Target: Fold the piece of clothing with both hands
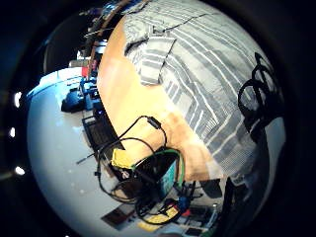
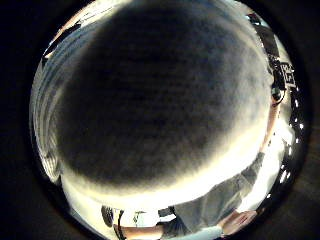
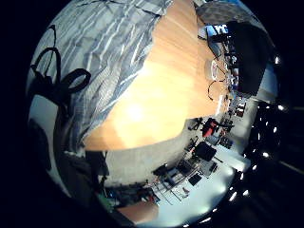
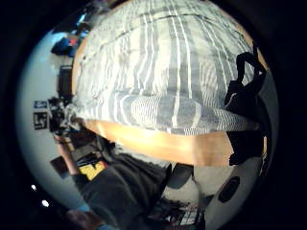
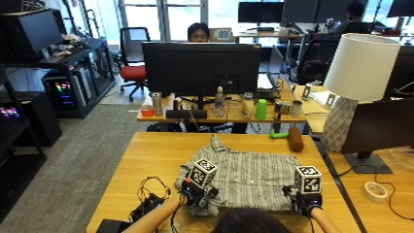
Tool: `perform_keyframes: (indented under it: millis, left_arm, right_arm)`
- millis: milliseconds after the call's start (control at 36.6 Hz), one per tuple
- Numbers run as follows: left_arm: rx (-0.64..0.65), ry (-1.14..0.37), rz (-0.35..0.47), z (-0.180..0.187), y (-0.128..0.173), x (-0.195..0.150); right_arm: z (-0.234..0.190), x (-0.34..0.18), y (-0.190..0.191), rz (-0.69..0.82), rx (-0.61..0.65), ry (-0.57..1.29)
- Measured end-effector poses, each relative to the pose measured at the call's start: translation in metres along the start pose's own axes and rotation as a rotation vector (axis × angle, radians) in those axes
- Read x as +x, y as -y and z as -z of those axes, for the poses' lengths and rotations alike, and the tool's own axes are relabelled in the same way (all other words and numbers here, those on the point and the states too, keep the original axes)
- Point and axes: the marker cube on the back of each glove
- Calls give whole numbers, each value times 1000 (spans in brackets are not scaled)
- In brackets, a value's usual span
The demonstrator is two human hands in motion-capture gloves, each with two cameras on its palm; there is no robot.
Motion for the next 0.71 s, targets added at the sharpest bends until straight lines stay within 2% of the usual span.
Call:
perform_keyframes:
  millis: [164,300,382,546,710]
  left_arm:
    - [-125,-63,-155,43,-29,4]
    - [-110,-77,-174,90,-40,-5]
    - [-39,-64,-106,116,-27,-21]
    - [138,-21,125,159,28,-56]
    - [136,30,328,171,63,-61]
  right_arm:
    - [55,1,-26,77,-147,-24]
    - [108,0,-35,74,-148,-60]
    - [133,6,-21,21,-87,-75]
    - [163,18,39,-104,54,-53]
    - [149,26,120,-229,64,-30]
